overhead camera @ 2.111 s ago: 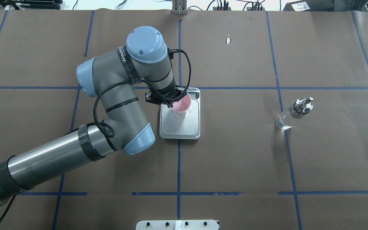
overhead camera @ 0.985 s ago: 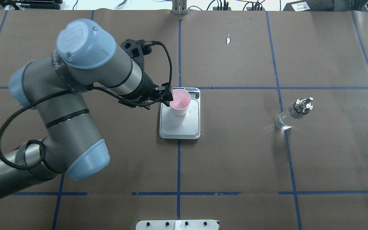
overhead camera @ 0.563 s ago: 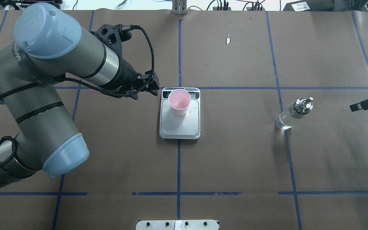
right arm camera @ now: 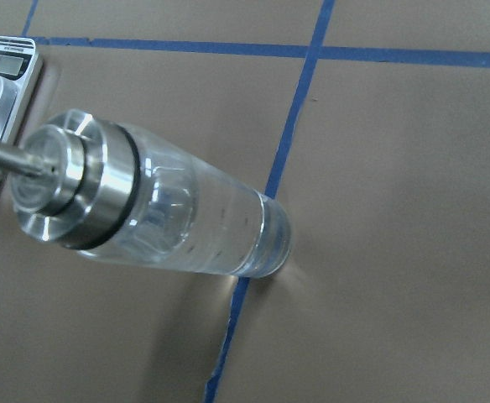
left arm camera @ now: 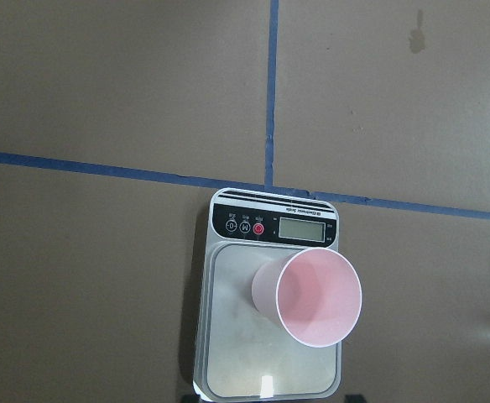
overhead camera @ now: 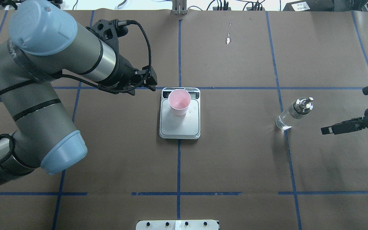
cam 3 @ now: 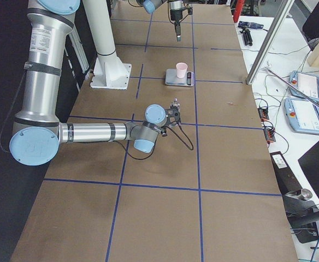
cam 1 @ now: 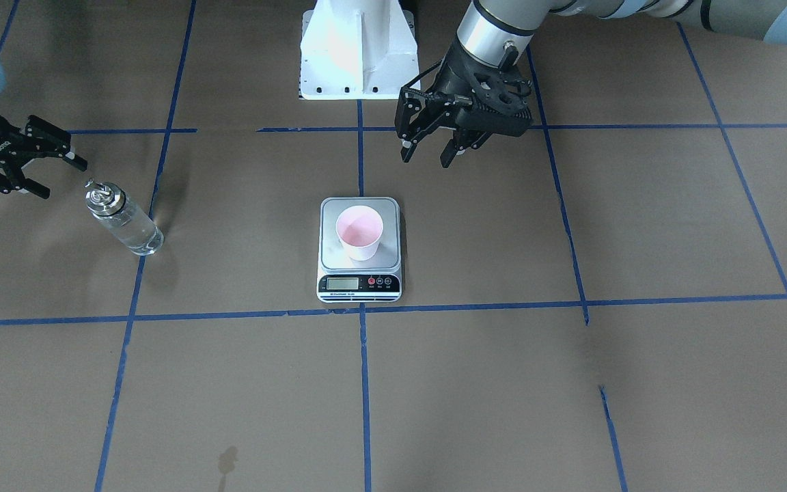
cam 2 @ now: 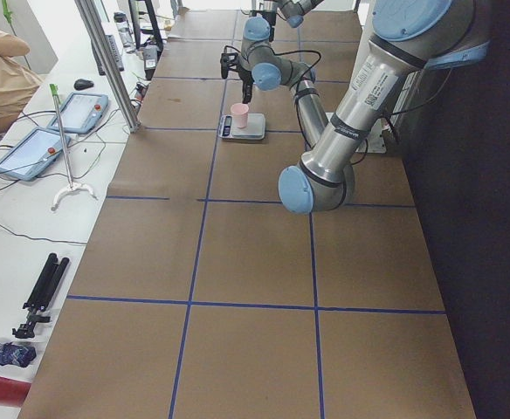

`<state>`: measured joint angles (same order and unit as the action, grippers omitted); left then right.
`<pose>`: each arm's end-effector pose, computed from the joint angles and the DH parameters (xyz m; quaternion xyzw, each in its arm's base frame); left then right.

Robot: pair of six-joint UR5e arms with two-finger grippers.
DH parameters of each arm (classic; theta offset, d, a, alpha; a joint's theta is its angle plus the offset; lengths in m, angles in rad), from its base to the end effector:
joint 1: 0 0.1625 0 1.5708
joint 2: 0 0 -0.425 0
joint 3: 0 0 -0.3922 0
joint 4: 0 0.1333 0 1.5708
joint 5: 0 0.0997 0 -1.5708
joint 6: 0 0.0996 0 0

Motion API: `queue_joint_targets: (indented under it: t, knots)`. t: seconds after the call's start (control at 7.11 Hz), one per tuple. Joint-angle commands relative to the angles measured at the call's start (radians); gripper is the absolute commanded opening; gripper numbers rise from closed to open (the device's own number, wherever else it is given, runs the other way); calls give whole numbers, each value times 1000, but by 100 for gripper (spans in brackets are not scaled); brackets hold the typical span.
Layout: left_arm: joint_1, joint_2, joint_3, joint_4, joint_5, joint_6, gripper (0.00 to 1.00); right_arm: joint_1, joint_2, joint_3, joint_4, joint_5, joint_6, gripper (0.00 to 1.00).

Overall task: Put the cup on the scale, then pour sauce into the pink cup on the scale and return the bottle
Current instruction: 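Move the right gripper to the glass bottle's base and close on it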

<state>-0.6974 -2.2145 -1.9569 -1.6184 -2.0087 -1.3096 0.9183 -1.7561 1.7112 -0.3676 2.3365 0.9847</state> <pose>0.3889 -0.4447 0.1212 0.0655 0.5303 -0.0725 0.8421 -0.2035 -0.3721 0.5353 0.1186 -0.5843 -0.0733 0.7995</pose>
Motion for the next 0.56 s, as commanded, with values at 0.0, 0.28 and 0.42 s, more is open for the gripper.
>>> queue_joint_targets:
  t: [0.0, 0.28, 0.42]
  knots:
    - [1, 1, 1, 0, 1, 0, 68, -183, -19, 74, 3, -244, 152, 100]
    - [2, 2, 4, 0, 1, -2, 69, -248, -23, 99, 3, -386, 196, 100]
    - [2, 2, 4, 0, 1, -2, 69, -263, -23, 108, 3, -443, 201, 100]
